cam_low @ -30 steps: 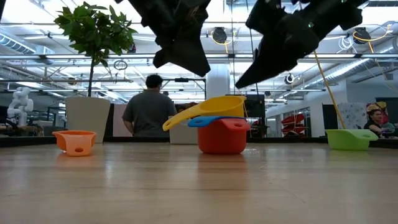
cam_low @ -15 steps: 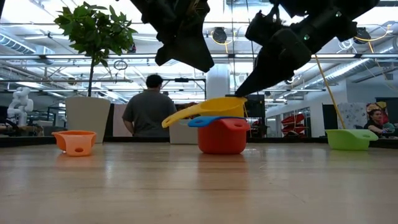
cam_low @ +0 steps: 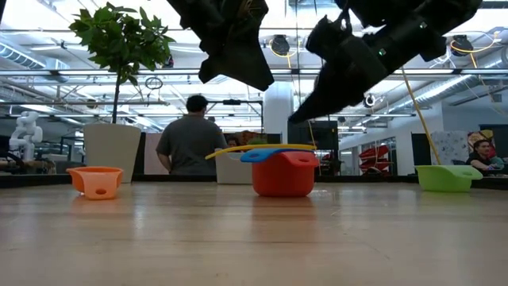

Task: Nest measuring cups in basket
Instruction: Stack the yellow measuring cup on top of the blue measuring cup

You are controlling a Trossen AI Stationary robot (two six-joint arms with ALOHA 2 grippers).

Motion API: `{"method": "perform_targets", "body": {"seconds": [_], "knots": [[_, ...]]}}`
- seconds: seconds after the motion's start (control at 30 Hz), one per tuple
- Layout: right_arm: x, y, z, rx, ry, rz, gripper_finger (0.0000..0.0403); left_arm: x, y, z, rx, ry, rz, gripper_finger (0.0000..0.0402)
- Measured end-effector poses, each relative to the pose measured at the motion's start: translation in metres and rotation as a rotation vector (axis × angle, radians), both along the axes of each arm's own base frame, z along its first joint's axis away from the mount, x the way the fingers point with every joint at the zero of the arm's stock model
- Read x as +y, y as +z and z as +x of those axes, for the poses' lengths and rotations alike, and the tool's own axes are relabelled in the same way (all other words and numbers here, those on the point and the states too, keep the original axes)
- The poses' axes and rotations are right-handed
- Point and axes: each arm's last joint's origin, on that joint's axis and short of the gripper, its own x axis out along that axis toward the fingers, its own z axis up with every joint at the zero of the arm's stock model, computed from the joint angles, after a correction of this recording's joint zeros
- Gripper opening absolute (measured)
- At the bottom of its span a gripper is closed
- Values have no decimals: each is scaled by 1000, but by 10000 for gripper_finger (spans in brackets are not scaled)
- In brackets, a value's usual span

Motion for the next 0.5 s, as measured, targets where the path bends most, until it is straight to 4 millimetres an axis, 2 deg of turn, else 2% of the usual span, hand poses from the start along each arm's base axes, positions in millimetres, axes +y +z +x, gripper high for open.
{"method": "perform_targets", "body": {"seconds": [0.13, 0.27, 0.4, 0.5], "knots": [[0, 0, 0, -2, 4, -7, 0, -3, -3, -4, 46, -10, 6, 79], [2, 0, -6, 51, 5, -37, 0, -6, -12, -16, 196, -15, 62, 78], [8, 11, -18, 75, -3, -152, 0, -1, -19, -32, 373, 29, 203, 79], [14, 24, -29, 68, 47, -196, 0, 3, -21, -36, 438, -5, 261, 79]]}}
